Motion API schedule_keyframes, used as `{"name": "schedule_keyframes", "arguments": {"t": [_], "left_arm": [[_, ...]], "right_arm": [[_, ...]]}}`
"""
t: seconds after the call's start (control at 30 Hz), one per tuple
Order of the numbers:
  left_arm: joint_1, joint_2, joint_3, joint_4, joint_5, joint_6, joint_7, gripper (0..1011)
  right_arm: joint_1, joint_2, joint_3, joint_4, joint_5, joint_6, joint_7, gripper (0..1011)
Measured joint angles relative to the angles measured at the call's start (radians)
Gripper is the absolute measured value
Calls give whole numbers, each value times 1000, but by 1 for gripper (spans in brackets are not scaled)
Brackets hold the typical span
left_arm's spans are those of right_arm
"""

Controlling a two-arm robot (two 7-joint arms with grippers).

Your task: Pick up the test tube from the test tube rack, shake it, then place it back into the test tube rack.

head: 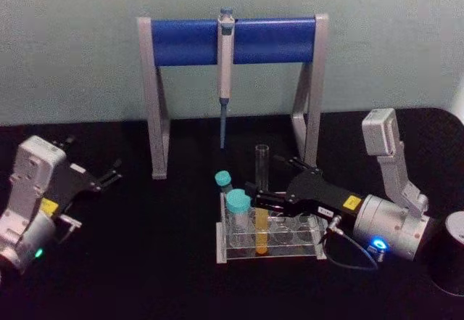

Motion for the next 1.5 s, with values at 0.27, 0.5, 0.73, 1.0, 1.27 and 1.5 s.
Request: {"name": "schedule_keyframes", "arguments": {"t": [0.27, 0.5, 0.73, 1.0, 1.27, 1.5], "left_arm": [[0, 0, 0, 0, 0, 0, 0, 1001], [0, 0, 0, 0, 0, 0, 0, 1001], [0, 0, 0, 0, 0, 0, 0, 1001], [0, 0, 0, 0, 0, 0, 0, 1001], [0, 0, 0, 0, 0, 0, 0, 1001], [0, 0, 0, 0, 0, 0, 0, 1001]], "right_arm": [[-1, 1, 0, -2, 1, 0, -1, 1000], [-1, 1, 1, -2, 2, 0, -1, 965], [-2, 1, 2, -3, 2, 0, -1, 800], [-2, 1, 2, -3, 3, 1, -1, 546], [-2, 1, 2, -3, 3, 1, -1, 277], [-2, 1, 2, -3, 4, 1, 0, 235]]}}
